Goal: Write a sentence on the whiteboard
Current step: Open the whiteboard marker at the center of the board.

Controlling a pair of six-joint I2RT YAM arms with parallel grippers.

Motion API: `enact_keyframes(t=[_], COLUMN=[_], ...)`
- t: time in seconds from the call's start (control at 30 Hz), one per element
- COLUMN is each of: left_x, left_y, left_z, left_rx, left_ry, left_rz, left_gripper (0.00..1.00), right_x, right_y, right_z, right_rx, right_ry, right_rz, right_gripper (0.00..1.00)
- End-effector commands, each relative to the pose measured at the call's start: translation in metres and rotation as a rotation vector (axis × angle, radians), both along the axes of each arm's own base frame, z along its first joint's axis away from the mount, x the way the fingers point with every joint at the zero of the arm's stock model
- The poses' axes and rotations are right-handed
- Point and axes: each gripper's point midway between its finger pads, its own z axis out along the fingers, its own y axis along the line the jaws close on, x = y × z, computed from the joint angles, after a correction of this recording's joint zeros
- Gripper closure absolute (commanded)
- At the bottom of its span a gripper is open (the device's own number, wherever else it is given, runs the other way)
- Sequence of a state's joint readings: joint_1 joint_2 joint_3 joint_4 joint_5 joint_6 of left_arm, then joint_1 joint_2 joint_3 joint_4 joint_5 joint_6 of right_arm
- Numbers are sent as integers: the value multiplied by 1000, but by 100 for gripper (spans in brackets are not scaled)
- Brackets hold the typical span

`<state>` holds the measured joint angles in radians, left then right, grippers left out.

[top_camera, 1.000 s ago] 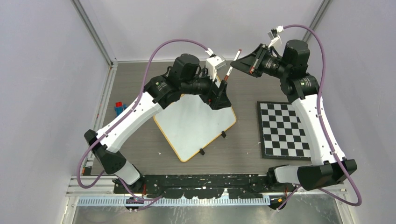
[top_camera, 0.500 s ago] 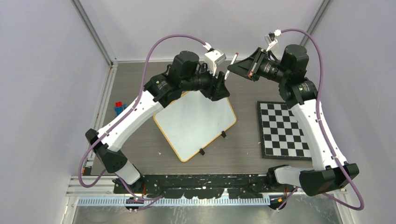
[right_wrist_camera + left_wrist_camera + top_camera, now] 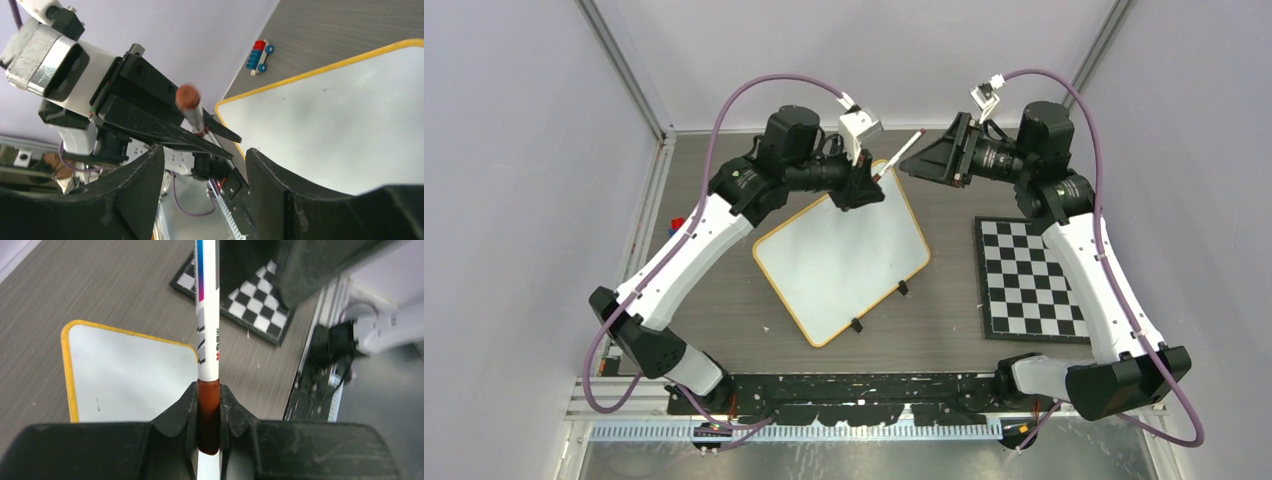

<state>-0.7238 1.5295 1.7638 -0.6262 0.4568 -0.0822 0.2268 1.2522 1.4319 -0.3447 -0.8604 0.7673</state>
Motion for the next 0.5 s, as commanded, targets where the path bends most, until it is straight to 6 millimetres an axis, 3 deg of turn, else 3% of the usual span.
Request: enact_keyframes(t=[0.0, 0.13, 0.27, 0.47], left_x=[-55, -74, -79, -87], left_y=[24, 39, 46, 50], left_z=[4, -15, -24, -35], left_rx=[65, 141, 182, 232], left_ry=[-136, -155, -156, -132], left_rz=[-286, -386, -412, -466], left_gripper=[100, 100, 100, 100], right_x=[-35, -52, -66, -89], right_y=[0, 0, 1, 13], right_z=[-6, -23, -38, -41], right_rx=[-56, -86, -103, -116], right_ry=[-52, -5, 49, 61], right_rz=[164, 252, 329, 416], right_gripper=[34, 32, 30, 30])
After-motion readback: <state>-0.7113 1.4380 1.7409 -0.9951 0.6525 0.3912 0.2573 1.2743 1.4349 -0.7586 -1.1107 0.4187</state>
